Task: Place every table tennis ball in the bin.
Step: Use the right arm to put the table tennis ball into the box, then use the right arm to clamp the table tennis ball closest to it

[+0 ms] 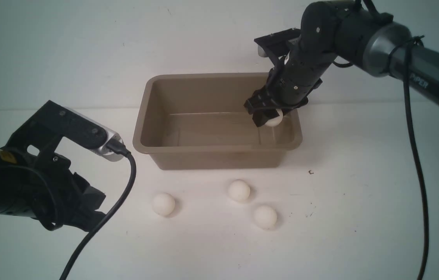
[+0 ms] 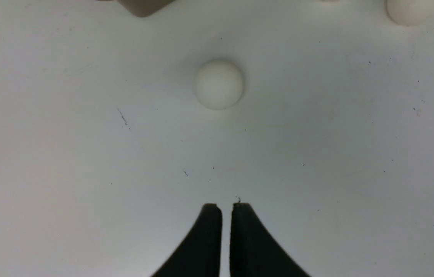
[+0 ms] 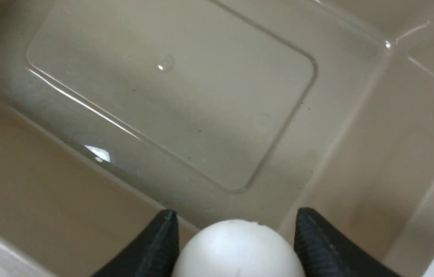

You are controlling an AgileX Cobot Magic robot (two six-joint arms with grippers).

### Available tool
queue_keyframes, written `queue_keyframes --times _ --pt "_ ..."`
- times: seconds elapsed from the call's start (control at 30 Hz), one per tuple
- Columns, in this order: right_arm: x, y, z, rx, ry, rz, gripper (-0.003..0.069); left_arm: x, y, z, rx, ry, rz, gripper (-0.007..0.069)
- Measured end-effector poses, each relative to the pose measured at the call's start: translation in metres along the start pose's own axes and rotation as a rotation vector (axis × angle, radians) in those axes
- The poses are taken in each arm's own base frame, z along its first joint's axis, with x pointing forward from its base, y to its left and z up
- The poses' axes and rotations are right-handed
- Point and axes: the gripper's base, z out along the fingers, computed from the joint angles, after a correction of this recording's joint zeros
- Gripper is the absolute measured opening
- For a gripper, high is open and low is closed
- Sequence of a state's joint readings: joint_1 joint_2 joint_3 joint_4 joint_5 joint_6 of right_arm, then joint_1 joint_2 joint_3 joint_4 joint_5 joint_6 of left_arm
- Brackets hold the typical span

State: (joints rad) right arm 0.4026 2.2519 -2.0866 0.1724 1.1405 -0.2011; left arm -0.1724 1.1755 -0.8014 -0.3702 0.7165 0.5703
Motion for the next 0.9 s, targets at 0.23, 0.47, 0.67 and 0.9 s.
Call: queue_keyframes --times 0.23,0.47,0.67,0.9 --pt "0.002 0.001 -0.014 0.009 0.03 -0.013 0.0444 0.001 0.0 0.0 0.005 0.008 0.0 0.002" --pt "-0.004 0.009 -0.104 0.065 -0.09 -0.037 0.0449 0.001 -0.001 0.0 0.007 0.011 0.0 0.002" --pt "0.024 0.02 -0.165 0.071 -0.136 -0.032 0.045 0.002 -0.001 0.0 0.014 0.022 0.0 0.002" --pt "0.089 0.027 -0.141 0.03 0.026 0.016 0.0451 0.003 -0.002 0.0 0.021 0.032 0.0 0.002"
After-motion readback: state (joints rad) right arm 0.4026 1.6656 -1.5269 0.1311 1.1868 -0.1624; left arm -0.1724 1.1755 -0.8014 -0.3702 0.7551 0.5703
